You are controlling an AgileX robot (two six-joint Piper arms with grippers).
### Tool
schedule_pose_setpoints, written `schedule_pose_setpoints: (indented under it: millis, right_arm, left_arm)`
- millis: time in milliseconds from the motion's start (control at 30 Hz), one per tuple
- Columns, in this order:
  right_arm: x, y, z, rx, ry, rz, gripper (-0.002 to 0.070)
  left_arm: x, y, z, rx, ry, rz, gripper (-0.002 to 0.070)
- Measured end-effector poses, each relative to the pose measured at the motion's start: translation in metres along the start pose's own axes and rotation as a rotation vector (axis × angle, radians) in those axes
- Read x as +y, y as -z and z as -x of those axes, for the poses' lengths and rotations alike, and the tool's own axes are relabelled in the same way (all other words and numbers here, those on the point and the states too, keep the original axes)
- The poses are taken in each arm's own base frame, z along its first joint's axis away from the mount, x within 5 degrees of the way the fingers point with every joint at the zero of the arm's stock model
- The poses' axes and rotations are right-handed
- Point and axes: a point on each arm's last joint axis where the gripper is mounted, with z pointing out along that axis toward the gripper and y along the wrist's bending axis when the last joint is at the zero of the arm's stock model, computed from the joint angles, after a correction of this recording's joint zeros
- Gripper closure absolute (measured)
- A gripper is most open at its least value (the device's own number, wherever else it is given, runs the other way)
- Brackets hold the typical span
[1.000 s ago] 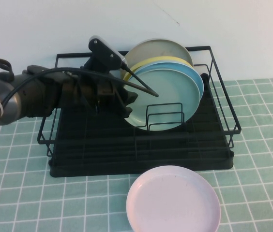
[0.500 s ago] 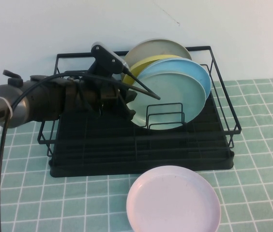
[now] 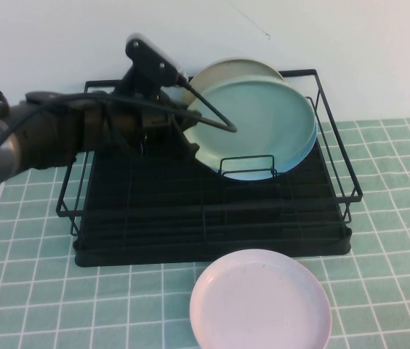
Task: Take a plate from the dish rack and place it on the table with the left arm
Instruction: Grasp the plate from the shelf, then place the plate from the table
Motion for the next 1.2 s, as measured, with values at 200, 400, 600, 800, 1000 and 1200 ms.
schedule_pose_setpoints:
  millis: [200,400,600,800,1000,1200]
  right_arm:
    - [0.0,0.0,0.0,0.0,0.0,0.0,0.0678]
    - [0.0,0.0,0.0,0.0,0.0,0.0,0.0678]
    - [0.0,0.0,0.0,0.0,0.0,0.0,0.0678]
    - [0.0,0.0,0.0,0.0,0.0,0.0,0.0678]
    - [0.0,0.0,0.0,0.0,0.0,0.0,0.0678]
    - [0.0,0.0,0.0,0.0,0.0,0.0,0.0678]
  left_arm:
    - [-0.011,0.043,0.039,-0.073,-0.048,-0.062,0.0634]
    - [-0.034,0.089,0.065,-0.045,-0.012,-0.203,0.0637]
    - [-0.049,0.117,0.067,0.09,0.138,-0.293,0.0637]
    - [-0.051,0.128,0.043,0.352,0.429,-0.364,0.0637]
    - [-0.055,0.128,0.012,0.526,0.595,-0.341,0.0637]
    - [-0.069,0.115,-0.028,0.631,0.741,-0.321,0.0637]
